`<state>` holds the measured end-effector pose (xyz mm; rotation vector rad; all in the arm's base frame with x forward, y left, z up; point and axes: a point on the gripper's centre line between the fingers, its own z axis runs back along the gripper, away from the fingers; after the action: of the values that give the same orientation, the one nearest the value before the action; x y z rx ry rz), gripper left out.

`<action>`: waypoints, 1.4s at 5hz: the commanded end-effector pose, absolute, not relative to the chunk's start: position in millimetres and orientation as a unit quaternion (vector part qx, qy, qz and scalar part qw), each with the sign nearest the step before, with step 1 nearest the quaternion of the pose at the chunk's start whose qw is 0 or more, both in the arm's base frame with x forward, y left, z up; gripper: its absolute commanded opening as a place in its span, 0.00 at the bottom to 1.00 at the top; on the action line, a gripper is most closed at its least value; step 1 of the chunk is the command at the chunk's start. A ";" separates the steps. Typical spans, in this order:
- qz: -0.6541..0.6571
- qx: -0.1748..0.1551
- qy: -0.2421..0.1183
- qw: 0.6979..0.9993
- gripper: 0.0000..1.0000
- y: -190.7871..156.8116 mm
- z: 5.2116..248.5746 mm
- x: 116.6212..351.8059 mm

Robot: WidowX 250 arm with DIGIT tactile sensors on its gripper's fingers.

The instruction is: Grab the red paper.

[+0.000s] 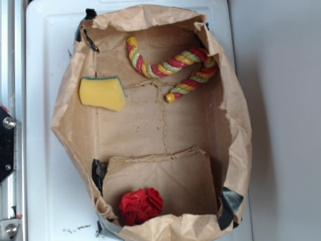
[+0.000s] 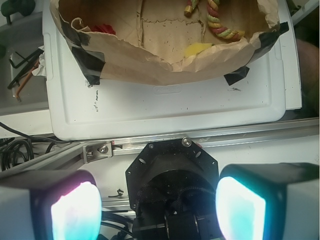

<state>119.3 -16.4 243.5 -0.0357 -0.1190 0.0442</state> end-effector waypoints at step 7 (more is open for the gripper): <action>0.366 -0.046 -0.087 0.926 1.00 0.2 181.4 267.6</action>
<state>267.4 -14.1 168.7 -0.0790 -0.1334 0.7334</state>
